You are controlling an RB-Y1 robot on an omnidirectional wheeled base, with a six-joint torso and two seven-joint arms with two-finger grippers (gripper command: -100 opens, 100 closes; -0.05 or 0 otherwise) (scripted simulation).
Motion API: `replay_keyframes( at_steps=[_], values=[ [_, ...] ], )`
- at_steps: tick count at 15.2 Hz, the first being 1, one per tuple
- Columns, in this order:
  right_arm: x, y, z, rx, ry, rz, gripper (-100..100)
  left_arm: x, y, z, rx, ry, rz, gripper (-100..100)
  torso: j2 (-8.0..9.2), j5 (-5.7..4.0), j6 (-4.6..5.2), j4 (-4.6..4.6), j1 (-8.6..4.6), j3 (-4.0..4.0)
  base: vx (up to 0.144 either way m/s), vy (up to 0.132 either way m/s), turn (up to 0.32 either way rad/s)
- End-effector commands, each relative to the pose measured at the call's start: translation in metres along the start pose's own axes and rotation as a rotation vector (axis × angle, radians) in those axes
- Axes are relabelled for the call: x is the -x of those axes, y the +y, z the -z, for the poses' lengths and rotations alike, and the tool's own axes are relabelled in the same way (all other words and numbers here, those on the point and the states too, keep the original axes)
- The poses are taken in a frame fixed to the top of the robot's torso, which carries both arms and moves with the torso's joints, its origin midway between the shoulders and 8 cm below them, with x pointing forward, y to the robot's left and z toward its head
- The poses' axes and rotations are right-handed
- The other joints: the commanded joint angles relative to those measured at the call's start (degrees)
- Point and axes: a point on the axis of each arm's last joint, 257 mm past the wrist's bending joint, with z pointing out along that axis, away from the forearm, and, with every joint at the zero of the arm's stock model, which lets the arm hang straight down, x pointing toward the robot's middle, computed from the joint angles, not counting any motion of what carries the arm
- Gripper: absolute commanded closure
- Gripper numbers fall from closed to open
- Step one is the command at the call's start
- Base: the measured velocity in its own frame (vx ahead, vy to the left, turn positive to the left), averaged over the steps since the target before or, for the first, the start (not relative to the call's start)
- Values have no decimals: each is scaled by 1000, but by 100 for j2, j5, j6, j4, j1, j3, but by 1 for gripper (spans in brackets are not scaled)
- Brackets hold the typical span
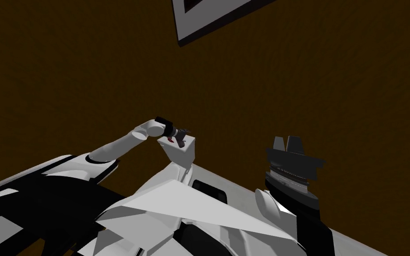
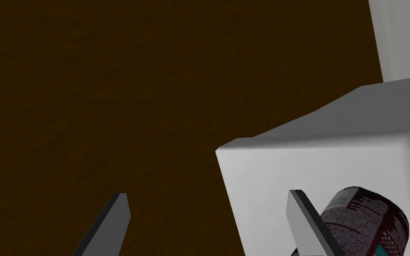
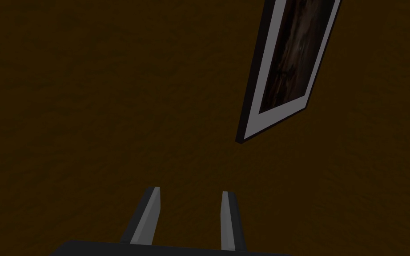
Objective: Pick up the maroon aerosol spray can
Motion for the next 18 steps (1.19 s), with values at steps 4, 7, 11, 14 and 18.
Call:
replay_keyframes(
  at_steps=[4, 7, 11, 14, 18],
  values=[
    [0, 0, 0, 0, 0, 0, 0, 4, 16, 14, 105, -5, -6, -100, 5, 0, 0, 2, 2, 3, 26, 0, -1],
    [0, 0, 0, 0, 0, 0, 0, 7, 21, 24, 158, -8, -9, -100, 7, 1, 0, 1, 2, 3, 25, -1, -1],
    [0, 0, 0, 0, 0, 0, 0, 9, 31, 36, 229, -13, -12, -100, 3, 0, 0, 1, 0, 2, 34, -3, -2],
    [0, 0, 0, 0, 0, 0, 0, 11, 37, 47, 284, -18, -14, -100, 5, 1, 0, 1, 1, 2, 27, 0, -1],
    [0, 0, 0, 0, 0, 0, 0, 14, 47, 61, 355, -25, -15, -100, 2, 0, 0, 1, 1, 1, 37, 0, -3]
  ],
)
